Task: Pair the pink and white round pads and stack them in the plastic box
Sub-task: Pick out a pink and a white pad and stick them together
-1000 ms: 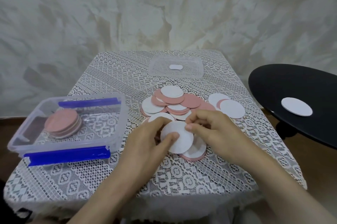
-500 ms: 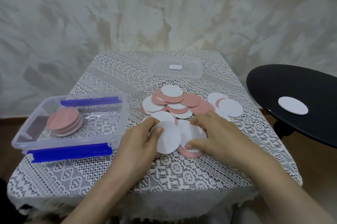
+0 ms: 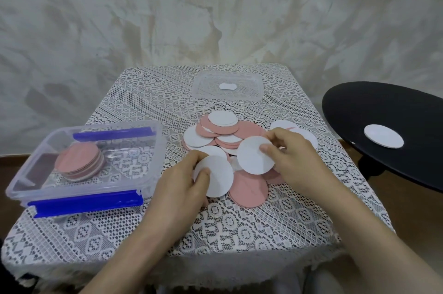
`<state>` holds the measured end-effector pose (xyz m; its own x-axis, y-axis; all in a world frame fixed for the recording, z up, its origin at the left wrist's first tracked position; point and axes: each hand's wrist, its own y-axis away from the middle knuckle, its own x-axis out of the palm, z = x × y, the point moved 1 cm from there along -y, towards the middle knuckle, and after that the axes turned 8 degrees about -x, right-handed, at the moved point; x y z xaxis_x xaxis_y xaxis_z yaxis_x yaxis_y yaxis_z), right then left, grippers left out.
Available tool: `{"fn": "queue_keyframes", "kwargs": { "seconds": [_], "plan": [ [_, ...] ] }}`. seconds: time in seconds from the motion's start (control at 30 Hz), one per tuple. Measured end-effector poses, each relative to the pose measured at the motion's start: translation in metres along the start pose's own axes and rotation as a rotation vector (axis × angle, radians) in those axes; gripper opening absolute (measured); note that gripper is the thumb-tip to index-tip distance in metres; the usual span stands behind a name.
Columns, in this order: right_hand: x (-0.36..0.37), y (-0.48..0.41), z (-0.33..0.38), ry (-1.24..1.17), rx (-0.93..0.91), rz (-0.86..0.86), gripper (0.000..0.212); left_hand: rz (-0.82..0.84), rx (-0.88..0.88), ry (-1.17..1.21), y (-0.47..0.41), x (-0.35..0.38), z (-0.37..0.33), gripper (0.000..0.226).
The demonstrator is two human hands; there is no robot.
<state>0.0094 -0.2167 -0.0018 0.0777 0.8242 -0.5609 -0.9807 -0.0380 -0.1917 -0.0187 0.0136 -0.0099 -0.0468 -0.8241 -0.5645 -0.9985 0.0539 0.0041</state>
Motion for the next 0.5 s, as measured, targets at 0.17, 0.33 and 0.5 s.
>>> {"fn": "queue_keyframes", "kwargs": {
  "seconds": [0.17,0.33,0.5],
  "plan": [
    [0.003,0.01,0.007,-0.194,0.004,0.115,0.013,0.035,0.004,0.059,0.004,-0.001,-0.001,0.022],
    [0.017,0.024,0.021,-0.204,0.019,0.139,0.008,0.143,0.02,0.195,0.008,0.002,-0.005,0.029],
    [0.023,0.027,0.024,-0.086,-0.033,0.1,0.011,0.202,0.025,0.196,0.007,0.004,-0.002,0.022]
  ]
}}
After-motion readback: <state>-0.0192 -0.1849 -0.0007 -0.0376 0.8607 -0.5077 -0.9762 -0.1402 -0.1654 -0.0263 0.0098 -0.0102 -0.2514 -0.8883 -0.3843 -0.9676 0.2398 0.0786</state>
